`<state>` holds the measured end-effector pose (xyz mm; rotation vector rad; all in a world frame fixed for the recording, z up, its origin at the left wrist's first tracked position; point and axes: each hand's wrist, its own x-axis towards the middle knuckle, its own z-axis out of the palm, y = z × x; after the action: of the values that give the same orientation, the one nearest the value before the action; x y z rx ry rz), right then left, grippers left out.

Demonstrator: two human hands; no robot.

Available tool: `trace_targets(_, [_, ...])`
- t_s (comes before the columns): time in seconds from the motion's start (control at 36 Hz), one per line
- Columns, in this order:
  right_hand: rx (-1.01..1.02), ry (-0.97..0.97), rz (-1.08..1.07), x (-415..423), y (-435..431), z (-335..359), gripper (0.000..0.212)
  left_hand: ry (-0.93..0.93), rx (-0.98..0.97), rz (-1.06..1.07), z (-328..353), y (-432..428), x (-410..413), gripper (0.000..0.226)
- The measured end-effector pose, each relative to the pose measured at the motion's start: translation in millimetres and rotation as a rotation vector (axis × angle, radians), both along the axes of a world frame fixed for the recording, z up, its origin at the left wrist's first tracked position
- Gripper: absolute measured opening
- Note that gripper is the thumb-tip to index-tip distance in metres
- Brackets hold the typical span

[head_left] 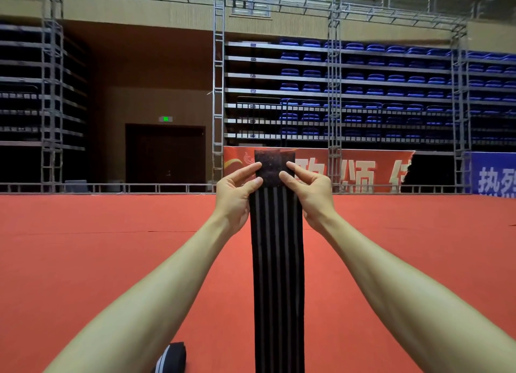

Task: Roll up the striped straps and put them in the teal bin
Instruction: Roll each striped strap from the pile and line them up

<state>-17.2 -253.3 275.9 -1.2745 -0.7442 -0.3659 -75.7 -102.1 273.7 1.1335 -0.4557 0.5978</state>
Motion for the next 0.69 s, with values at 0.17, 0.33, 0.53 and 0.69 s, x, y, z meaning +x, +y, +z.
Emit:
trace_targets(0.17, [-0.004, 0.021, 0.052, -3.0, 3.0, -1.5, 0.062, 0.001, 0.009, 0.042, -2.4, -6.6, 6.7, 0.03])
trace_targets(0.33, [-0.015, 0.0, 0.03, -4.7, 5.8, -3.4, 0.051, -0.021, 0.029, 0.164, -3.4, -9.4, 15.4, 0.033])
trace_targets(0.53, [-0.025, -0.029, -0.032, -4.3, 9.1, -4.4, 0.047, -0.048, 0.168, 0.304, -6.1, -8.6, 17.1, 0.033])
trace_targets(0.69, [-0.014, -0.075, -0.006, -8.0, 10.2, -3.8, 0.049, -0.061, 0.182, 0.269, -6.8, -10.0, 15.4, 0.032])
